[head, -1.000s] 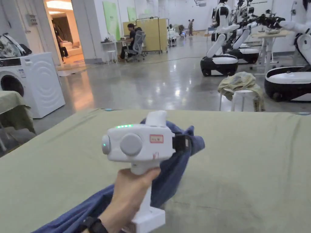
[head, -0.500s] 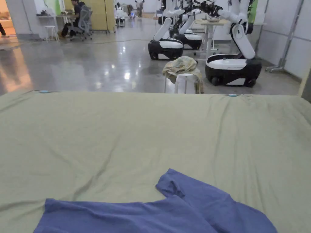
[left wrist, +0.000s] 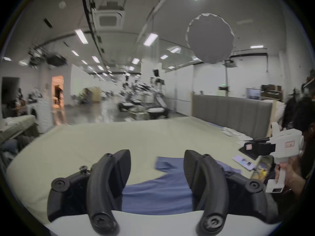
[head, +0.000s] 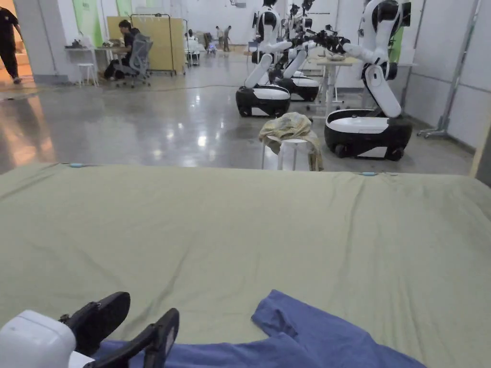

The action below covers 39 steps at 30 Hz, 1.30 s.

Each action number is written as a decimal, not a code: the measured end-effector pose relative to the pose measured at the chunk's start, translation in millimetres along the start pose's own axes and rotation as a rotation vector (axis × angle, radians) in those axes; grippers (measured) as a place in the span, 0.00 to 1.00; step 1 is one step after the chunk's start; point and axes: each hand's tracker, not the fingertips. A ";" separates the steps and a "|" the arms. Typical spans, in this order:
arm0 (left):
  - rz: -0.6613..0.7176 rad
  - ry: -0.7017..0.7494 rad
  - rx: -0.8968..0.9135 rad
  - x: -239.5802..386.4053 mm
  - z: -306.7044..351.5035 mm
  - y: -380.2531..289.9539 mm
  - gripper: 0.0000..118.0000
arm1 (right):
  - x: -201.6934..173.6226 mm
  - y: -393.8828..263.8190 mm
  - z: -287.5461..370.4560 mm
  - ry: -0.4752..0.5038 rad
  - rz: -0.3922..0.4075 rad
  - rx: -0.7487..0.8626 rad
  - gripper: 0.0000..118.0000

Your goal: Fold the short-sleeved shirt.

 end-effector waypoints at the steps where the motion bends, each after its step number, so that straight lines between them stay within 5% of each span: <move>1: 0.007 0.031 0.003 -5.0 9.0 0.0 0.39 | -3.2 1.3 -0.1 0.010 0.002 0.006 0.00; 2: 0.029 0.068 0.007 -11.9 18.5 -1.2 0.20 | -6.6 2.7 0.1 0.019 0.010 0.011 0.00; 5: 0.072 0.124 -0.018 -29.2 36.2 -8.8 0.02 | -19.7 6.4 2.3 0.035 0.047 0.023 0.00; 7: 0.039 0.222 -0.066 -34.9 43.2 -13.4 0.02 | -25.9 7.3 2.7 0.045 0.078 0.031 0.00; 16: 0.010 0.237 -0.072 -37.6 48.5 -12.2 0.02 | -45.0 8.0 2.0 0.071 0.113 0.031 0.00; 21: 0.132 0.183 -0.121 -61.4 29.9 -10.9 0.02 | -46.7 5.7 2.9 0.078 0.100 0.016 0.00; 25: 0.165 0.138 -0.294 -94.7 -20.2 -17.5 0.03 | -41.4 1.8 1.4 0.080 0.070 -0.003 0.00; 29: 0.224 0.083 -0.463 -134.0 -92.4 -35.3 0.32 | -32.8 -1.1 -3.8 0.080 0.039 -0.027 0.00; 34: 0.337 0.095 -0.661 -173.5 -181.7 -77.1 0.32 | -24.4 -5.4 -10.1 0.062 0.020 -0.053 0.00; 39: 0.236 0.195 -0.797 -183.5 -226.8 -112.6 0.31 | -17.0 -9.8 -13.2 0.033 0.011 -0.080 0.00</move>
